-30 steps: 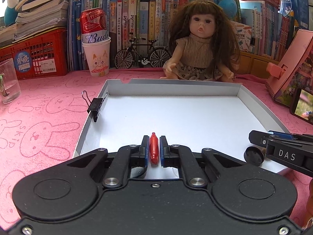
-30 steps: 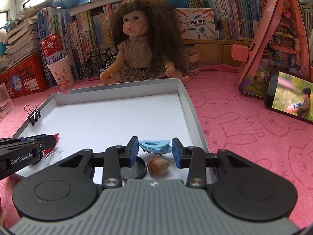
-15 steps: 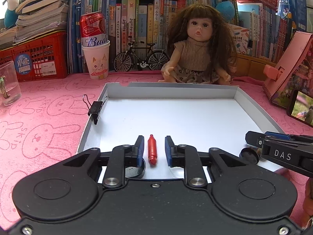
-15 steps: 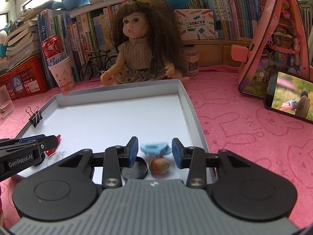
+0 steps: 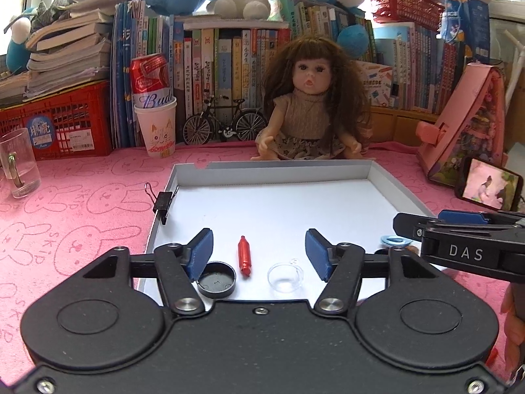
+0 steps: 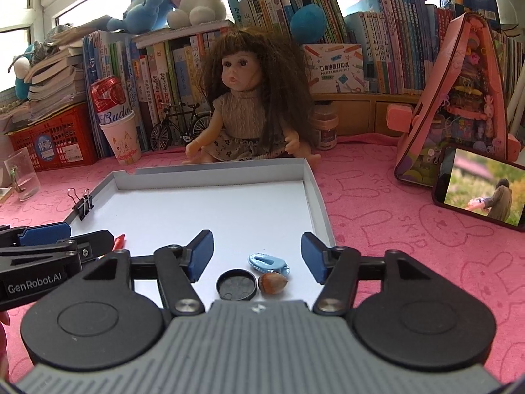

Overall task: Organize rigid objects
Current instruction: 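Open the left tool to release the marker while the right tool releases the clip, then withdraw both tools from the tray back toward the table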

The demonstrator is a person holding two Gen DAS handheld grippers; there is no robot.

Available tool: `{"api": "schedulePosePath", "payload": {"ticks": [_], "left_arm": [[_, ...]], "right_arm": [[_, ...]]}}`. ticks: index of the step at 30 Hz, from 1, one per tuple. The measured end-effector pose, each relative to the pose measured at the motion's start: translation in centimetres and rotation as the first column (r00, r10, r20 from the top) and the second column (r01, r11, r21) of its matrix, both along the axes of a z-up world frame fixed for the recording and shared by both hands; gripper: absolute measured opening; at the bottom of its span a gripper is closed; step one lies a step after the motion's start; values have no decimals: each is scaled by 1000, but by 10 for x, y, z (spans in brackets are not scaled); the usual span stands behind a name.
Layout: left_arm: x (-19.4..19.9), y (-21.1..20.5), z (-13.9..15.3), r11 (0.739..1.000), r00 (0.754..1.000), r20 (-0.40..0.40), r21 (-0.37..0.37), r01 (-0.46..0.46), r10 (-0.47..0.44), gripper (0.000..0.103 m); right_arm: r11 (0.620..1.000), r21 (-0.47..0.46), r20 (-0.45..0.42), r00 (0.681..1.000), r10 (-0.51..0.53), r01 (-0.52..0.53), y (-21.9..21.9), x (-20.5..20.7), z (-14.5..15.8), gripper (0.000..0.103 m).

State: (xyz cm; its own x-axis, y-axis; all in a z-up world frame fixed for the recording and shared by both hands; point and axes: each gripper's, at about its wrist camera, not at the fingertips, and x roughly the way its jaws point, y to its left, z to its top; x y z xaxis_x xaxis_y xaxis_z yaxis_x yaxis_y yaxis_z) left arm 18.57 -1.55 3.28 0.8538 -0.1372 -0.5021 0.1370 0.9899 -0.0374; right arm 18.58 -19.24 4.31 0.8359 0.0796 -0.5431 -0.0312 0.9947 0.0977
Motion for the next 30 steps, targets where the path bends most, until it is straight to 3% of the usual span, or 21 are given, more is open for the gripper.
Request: {"api": "schedulePosePath", "payload": {"ticks": [14,24,30], "left_arm": [[-69,7,11,996,994,64,-27,87,-86,75],[-119,18,-2,993,992,57,-29,117,-115,76],[-151,25,-16,989,988,51,-29,146,-144,75]], "right_arm": [[998,-27,53,997,60,-59,-1,-57,12,87],[996,-60,74,995,69,-65,-5,-105,-2,89],[996,-83,106,994,23,-14,-11,-131,-16,92]]}}
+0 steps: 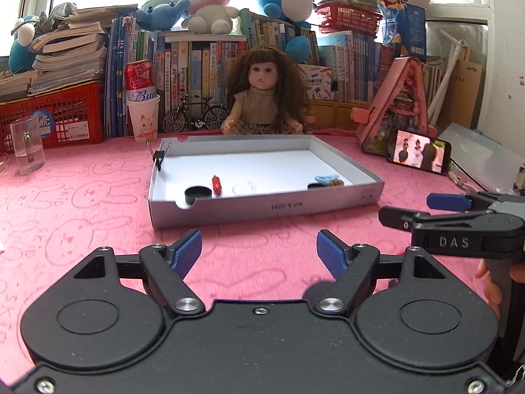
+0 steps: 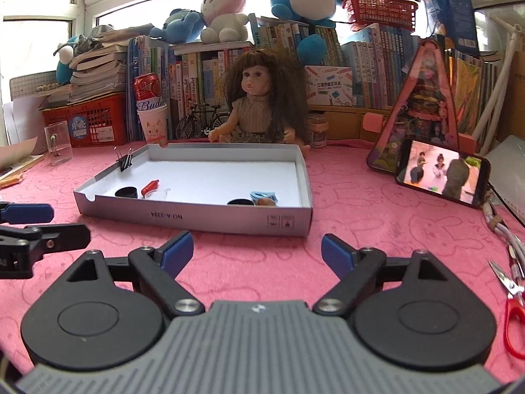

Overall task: Organize rigid objects
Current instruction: 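Withdraw both tools from the tray back toward the table, then grasp a walnut with the left tool while the right tool grasps a red marker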

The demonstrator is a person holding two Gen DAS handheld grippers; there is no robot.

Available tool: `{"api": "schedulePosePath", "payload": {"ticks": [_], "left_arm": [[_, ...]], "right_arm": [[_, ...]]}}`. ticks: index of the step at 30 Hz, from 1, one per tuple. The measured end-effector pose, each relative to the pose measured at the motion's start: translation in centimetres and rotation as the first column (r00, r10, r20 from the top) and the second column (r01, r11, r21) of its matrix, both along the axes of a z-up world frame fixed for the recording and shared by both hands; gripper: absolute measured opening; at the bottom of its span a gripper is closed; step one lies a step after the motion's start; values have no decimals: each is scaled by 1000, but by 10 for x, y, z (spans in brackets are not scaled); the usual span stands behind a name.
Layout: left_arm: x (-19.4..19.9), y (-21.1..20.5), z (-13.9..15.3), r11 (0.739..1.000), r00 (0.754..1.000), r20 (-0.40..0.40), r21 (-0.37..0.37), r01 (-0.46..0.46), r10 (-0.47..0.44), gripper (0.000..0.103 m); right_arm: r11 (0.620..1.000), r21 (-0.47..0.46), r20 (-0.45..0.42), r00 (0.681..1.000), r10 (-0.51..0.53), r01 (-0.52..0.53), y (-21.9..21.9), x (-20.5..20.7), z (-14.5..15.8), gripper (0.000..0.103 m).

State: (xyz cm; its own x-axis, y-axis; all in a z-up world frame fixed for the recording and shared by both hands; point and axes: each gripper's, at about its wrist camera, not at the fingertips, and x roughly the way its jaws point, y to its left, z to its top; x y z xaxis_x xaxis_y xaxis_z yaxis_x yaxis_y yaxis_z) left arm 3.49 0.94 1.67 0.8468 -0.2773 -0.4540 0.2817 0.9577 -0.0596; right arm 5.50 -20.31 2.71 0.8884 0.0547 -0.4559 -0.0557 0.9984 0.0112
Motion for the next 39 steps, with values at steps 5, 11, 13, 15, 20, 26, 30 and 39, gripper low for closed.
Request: {"api": "schedulePosePath", "payload": {"ticks": [5,11,13,15,20,26,30,39], "left_arm": [[-26,5,-13,1000,1000,-14,-2,23,-24,70],[-44,4,-21,999,1000,-4,30,27,-27,58],[-46,2,-27,999,999,-33,33,32,-31,47],[-45,3,-30,999,998,-58,16,38,-37,45],[-46,4,-31,999,997,-61,0,40,-40,34],[-49,-2,-30,999,997,-51,-1,54,-54,19],[-49,-2,-27,999,998,-47,-10,35,-36,19],[-41,6,-21,999,998,-56,-39,-21,19,19]], "right_arm": [[999,-6,36,998,-51,51,-6,-17,-12,94],[998,-3,31,997,-65,65,-6,-25,-20,94],[998,1,19,998,-66,66,-6,-24,-24,94],[998,-3,12,998,-66,67,-4,-24,-26,94],[997,-30,10,998,-69,69,1,-24,-27,94],[996,-51,-66,994,-83,79,6,-18,-28,94],[996,-57,-88,994,-67,62,11,-19,-25,81],[998,-59,-89,995,-39,34,18,-19,-22,50]]}}
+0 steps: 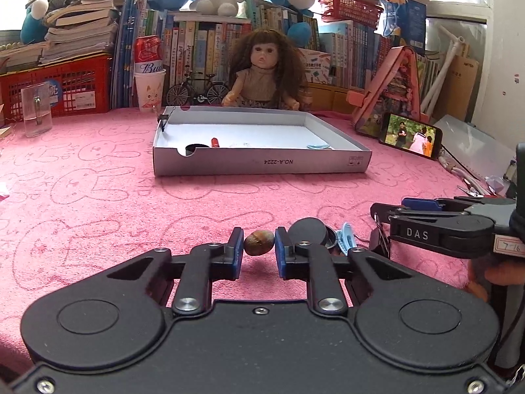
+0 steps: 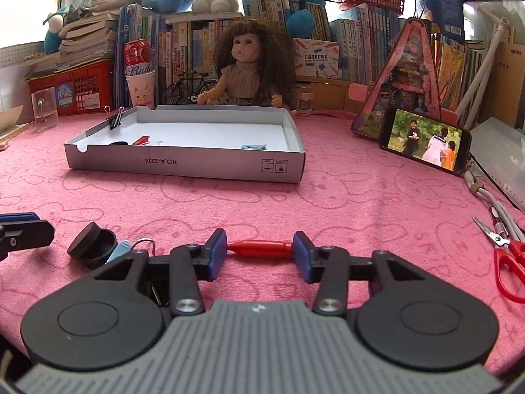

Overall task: Organize rigid objects
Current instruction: 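Grasp a walnut with the left tool while the right tool grasps a red marker, then carry the walnut with the left tool while the right tool carries the red marker toward the tray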

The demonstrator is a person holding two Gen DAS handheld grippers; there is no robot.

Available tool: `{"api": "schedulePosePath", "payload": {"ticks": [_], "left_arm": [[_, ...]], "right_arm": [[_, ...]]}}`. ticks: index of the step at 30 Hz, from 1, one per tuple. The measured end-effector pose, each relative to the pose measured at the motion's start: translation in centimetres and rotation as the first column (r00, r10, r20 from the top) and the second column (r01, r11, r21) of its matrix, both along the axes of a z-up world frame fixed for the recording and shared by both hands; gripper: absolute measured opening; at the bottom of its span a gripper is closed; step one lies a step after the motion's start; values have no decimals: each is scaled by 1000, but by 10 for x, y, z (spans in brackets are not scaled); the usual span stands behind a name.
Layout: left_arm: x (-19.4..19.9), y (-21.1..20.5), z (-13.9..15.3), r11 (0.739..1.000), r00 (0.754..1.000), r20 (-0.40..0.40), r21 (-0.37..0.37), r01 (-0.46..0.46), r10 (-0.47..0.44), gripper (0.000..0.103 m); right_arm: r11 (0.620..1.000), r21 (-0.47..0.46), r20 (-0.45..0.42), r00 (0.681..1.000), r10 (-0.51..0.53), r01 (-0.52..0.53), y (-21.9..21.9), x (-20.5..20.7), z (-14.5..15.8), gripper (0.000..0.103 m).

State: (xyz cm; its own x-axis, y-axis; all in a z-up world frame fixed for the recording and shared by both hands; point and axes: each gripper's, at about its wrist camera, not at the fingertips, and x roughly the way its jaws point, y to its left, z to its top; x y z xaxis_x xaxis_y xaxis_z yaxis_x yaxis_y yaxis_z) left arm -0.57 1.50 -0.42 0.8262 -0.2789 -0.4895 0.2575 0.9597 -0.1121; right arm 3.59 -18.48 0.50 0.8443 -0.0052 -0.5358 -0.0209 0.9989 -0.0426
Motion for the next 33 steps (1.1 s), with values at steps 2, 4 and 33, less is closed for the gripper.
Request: {"api": "schedulePosePath", "payload": {"ticks": [2,4,33], "left_arm": [[2,1,1,1000,1000,2,-2,-6,6,19],[5,1,3,1000,1000,6,-4,-10,10,19],[144,14,47,991,988,84,-53,-123,127,19]], "right_arm": [[1000,1,0,1000,2,-2,0,-1,0,50],[1000,0,3,1000,1,-1,-1,0,1,50],[991,133,42,999,-8,2,-15,103,34,50]]}}
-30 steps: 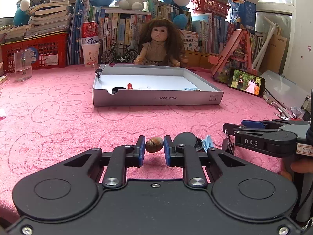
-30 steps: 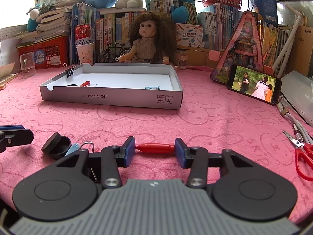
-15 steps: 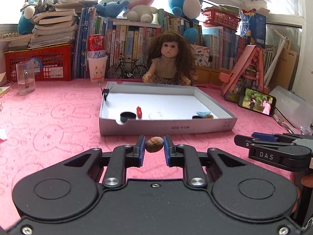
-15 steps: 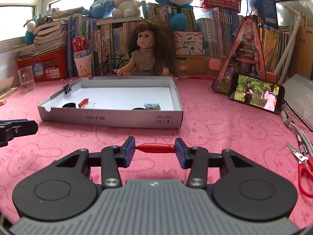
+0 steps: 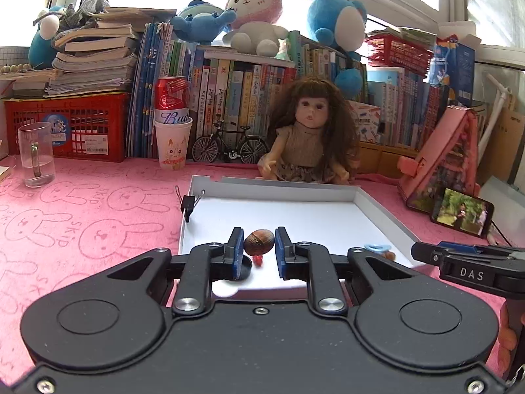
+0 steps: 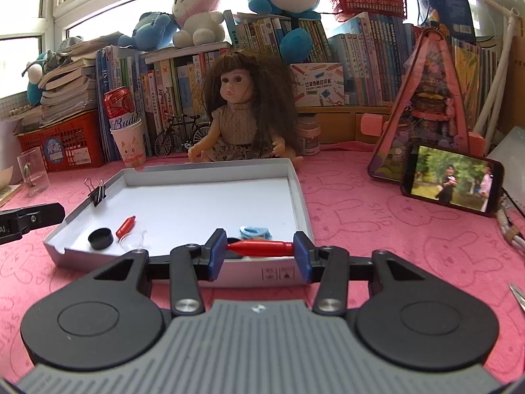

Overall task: Organize rigid objects
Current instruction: 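Carry the walnut with the left tool while the right tool carries the red marker toward the tray, then open the left tool to drop the walnut while the right tool releases the marker into the tray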

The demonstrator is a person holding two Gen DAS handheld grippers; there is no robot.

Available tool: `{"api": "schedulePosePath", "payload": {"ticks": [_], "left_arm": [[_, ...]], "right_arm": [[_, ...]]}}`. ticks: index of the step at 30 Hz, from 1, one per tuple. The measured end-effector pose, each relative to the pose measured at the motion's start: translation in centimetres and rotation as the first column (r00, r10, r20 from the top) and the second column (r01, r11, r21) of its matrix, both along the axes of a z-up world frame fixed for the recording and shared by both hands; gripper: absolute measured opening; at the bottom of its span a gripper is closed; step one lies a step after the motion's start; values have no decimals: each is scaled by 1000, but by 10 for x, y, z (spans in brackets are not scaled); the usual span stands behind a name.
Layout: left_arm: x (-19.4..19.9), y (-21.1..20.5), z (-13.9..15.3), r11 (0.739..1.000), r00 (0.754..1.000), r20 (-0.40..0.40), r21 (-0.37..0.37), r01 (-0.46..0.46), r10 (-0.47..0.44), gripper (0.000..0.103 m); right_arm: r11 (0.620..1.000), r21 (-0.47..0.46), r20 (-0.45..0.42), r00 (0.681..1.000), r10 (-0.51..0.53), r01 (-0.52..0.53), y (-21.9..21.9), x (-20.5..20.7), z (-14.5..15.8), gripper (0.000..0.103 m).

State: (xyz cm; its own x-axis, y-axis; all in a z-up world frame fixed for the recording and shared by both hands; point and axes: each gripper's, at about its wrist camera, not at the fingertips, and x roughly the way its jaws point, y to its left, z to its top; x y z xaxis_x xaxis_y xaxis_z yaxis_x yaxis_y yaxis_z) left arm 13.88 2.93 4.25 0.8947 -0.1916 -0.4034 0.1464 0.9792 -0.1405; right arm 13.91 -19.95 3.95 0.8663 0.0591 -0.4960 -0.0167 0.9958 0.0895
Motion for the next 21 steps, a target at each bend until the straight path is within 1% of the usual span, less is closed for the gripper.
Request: {"api": "schedulePosePath", "payload": {"ticks": [3,8,10,15,21], "left_arm": [[22,0,-3,1000,1000,-24,1,-12,12,19],[54,-2,-11,999,998,-52,18,-30,31,19],[65,-3,-16,999,997,-68,9,-36,36,19],[80,-7,-28,999,995,-89,14,-52,53,19],[86,-12,-35,998,993,-105,25,-56,59,19]], "right_arm": [[1000,10,-12,1000,9,-9,3,15,-2,50],[997,59,-24,998,54,-53,10,37,-6,50],[995,74,-22,997,71,-69,14,44,-9,50],[995,50,-39,996,86,-84,28,58,-17,50],[996,46,-56,995,82,-80,31,66,-22,50]]}}
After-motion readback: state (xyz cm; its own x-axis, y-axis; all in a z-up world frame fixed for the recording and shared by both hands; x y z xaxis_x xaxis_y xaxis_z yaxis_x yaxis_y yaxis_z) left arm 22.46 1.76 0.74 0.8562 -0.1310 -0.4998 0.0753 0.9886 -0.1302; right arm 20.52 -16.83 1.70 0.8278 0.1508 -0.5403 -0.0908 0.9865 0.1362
